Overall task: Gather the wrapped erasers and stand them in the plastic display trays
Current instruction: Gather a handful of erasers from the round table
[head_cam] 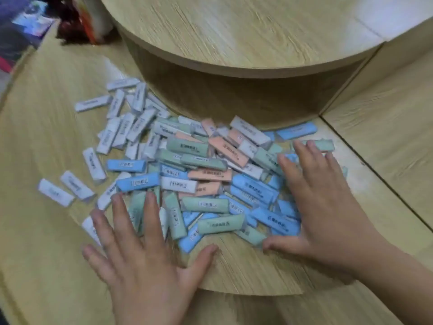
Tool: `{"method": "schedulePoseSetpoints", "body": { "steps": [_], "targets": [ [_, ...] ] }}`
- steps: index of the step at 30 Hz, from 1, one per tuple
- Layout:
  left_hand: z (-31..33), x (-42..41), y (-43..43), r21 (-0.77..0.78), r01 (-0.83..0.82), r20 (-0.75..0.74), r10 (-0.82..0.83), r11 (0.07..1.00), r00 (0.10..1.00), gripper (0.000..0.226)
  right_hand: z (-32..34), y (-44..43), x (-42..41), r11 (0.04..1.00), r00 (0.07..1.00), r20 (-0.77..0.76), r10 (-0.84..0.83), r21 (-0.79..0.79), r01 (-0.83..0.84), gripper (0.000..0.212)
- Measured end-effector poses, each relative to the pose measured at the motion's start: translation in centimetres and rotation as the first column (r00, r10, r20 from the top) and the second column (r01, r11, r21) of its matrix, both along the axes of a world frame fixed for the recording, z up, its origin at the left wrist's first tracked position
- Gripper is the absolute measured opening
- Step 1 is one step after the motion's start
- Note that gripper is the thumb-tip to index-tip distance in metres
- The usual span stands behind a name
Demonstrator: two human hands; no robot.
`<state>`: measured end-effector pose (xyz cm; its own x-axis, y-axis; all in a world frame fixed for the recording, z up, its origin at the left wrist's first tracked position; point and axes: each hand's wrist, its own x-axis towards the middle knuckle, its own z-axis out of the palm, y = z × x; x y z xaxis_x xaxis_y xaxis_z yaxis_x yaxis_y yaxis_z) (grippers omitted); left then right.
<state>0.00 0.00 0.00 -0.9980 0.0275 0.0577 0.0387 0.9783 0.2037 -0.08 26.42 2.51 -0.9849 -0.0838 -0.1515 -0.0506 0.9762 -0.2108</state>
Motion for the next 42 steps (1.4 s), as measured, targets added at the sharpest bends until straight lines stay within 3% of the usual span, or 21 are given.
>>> {"method": "schedulePoseSetpoints", "body": {
  "steps": [5,10,20,26,33,42],
  "targets": [
    [-1.2,-0.5,-1.1,0.093,-0.053,0.107,0.043,0.994,0.993,0.115,-0.5,-1.4,-1.6,0.994,0.997,0.002,0.079,0.077,-0.079,0.126],
    [-1.4,-2.1,0.1,0.166,0.041,0.078,-0.055,0.985,0.995,0.109,-0.7,-1.6,-3.7,0.994,0.994,-0.009,0.111,0.021,-0.111,0.128],
    [-0.9,-4.6,1.8,0.063,0.225,0.129,-0.231,0.972,0.964,0.112,0.0,-2.5,-6.7,0.987,0.982,0.098,0.161,0.010,-0.163,0.128],
    [-0.7,-5.2,1.7,0.056,0.232,0.107,-0.237,0.971,0.966,0.092,1.2,-3.0,-6.9,0.968,0.958,0.158,0.238,0.043,-0.248,0.131],
    [-0.9,-6.1,1.4,0.068,0.248,0.068,-0.253,0.966,0.965,0.080,0.9,-3.7,-6.5,0.991,0.983,0.125,0.137,-0.024,-0.135,0.121],
    [-0.8,-6.5,1.3,0.009,0.303,0.059,-0.302,0.953,0.951,0.112,0.8,-3.0,-8.1,0.994,0.991,0.079,0.105,-0.018,-0.104,0.110]
  ]
}}
